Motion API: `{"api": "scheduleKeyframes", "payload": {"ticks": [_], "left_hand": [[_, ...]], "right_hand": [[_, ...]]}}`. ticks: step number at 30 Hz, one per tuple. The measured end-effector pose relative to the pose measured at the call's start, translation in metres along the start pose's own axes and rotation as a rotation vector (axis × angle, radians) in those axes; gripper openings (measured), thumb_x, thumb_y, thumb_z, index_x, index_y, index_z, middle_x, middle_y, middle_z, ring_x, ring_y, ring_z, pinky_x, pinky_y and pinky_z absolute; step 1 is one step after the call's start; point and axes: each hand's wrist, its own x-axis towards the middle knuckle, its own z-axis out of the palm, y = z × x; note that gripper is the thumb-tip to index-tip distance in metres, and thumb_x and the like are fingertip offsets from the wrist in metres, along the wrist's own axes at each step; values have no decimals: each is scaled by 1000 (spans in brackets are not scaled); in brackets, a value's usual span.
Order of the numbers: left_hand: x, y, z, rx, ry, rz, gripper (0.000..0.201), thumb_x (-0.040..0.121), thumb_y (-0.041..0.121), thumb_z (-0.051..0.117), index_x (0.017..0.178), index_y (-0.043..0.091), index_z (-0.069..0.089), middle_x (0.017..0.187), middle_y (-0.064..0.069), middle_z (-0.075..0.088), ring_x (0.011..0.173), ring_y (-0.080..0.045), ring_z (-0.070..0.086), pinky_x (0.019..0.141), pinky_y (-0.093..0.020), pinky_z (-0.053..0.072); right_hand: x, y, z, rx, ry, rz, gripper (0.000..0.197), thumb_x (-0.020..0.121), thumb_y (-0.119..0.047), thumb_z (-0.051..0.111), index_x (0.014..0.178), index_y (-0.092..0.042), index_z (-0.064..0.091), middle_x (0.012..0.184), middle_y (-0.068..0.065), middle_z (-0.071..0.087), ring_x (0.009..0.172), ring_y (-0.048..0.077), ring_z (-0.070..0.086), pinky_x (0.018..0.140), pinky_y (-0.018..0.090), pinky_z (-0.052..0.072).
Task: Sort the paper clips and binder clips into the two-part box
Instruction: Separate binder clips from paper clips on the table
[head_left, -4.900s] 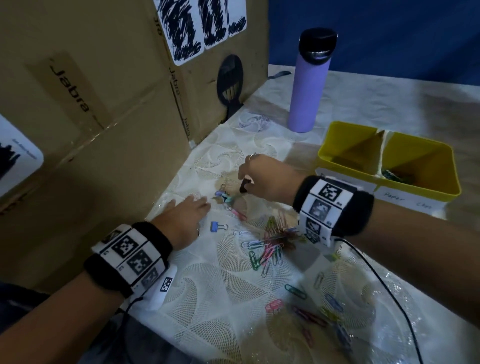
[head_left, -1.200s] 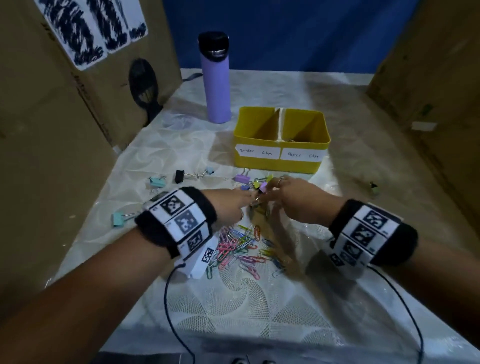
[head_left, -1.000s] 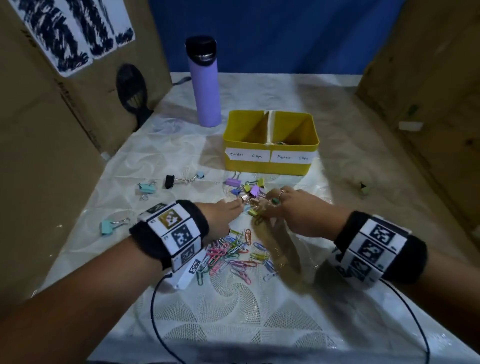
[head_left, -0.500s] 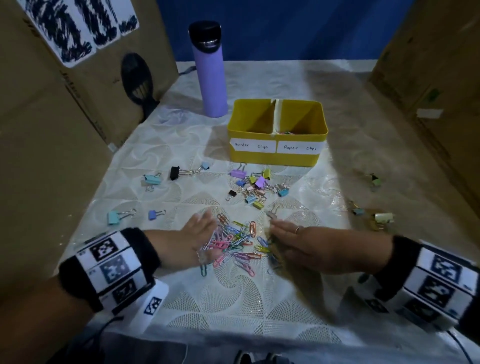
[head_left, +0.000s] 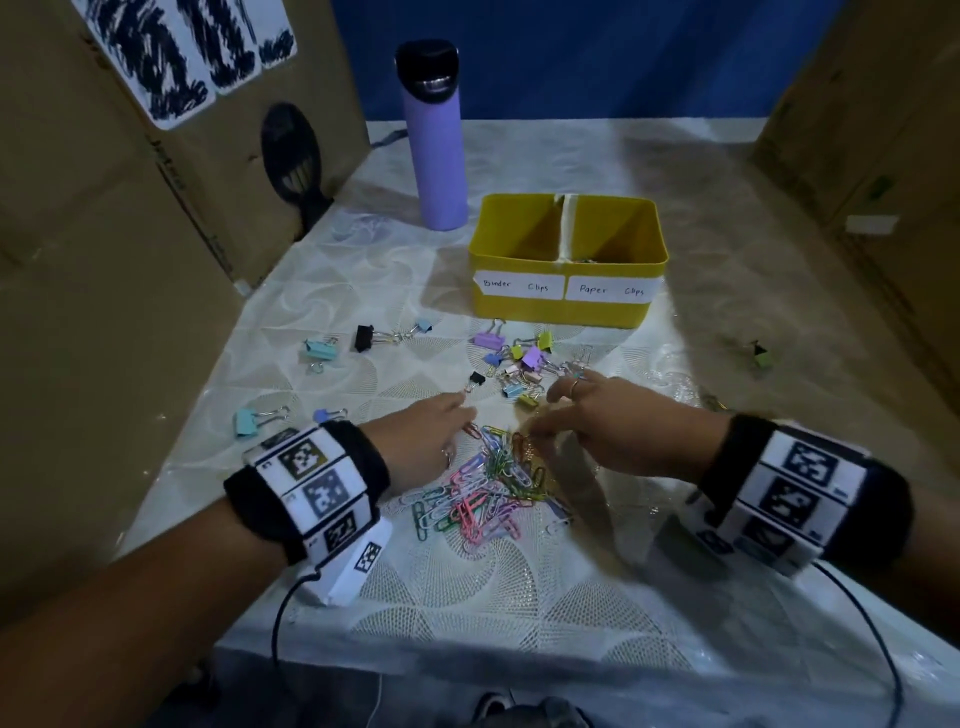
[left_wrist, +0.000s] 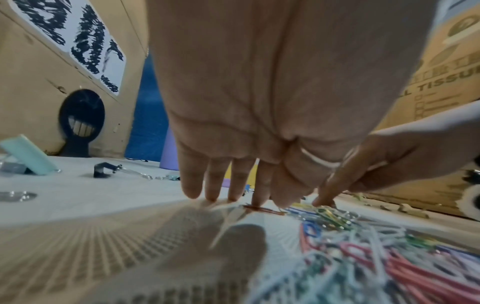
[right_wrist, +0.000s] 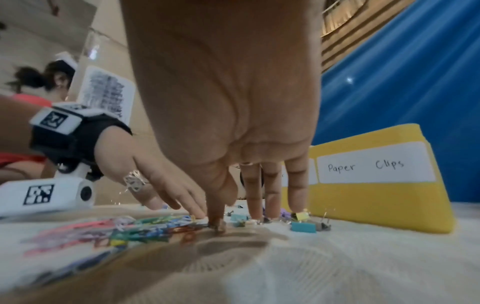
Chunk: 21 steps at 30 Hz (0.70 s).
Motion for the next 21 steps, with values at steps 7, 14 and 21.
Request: {"api": "scheduleKeyframes", "payload": {"ticks": [7, 14, 21], "left_hand": [[-17, 13, 14, 66, -13, 139, 50, 96, 17, 40, 144, 20, 27, 146, -5, 26, 133, -26, 26, 111, -38, 30], [-19, 19, 23, 32, 65, -36, 112, 47, 74, 69, 133, 16, 27, 129, -3, 30, 122, -23, 35, 105, -45, 38], [-9, 20, 25, -77, 109, -110, 63, 75, 35, 72, 119, 7, 37, 121, -11, 40, 111, -28, 48, 96, -41, 44]], "right_hand": [[2, 11, 3, -233, 84, 72, 29, 87, -18, 49, 114, -16, 59, 126, 9, 51, 115, 25, 47, 93, 38, 47], [16, -14, 12, 57, -158, -69, 96, 50, -42, 86, 126, -3, 41, 125, 13, 42, 109, 25, 44, 96, 36, 45], [29, -31, 11, 2, -192, -77, 52, 80, -19, 65, 122, -3, 40, 125, 15, 40, 108, 27, 43, 85, 27, 34]]}}
